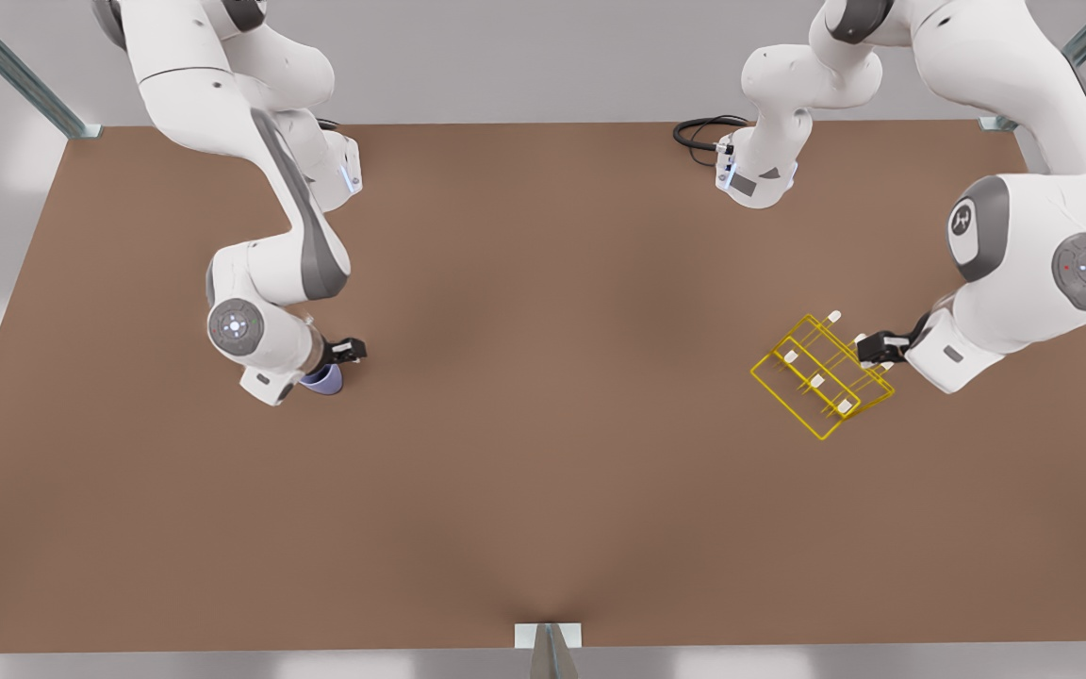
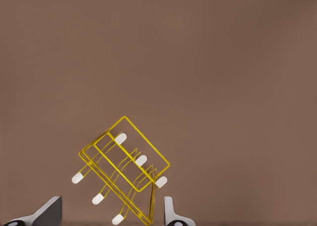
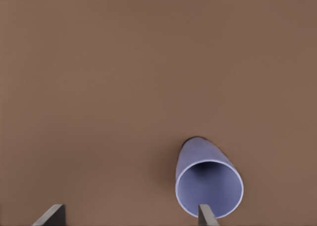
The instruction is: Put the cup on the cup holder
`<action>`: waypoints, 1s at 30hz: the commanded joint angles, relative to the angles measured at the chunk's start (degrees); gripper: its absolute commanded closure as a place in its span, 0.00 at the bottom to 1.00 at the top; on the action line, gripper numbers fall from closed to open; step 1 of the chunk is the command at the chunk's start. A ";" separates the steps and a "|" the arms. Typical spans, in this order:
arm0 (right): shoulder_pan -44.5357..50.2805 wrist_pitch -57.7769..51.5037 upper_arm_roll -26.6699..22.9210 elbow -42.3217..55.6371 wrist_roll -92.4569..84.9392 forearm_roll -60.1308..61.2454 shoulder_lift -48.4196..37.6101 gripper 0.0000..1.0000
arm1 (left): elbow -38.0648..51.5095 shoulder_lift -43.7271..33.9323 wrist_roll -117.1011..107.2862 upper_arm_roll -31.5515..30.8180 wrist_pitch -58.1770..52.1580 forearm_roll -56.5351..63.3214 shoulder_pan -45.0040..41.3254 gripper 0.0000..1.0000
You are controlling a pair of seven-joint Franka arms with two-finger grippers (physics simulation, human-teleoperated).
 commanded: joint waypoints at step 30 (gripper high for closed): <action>-3.05 20.60 -0.16 -18.25 11.34 -0.03 -1.06 0.00 | -0.06 1.49 0.19 0.00 -0.11 0.03 0.27 0.00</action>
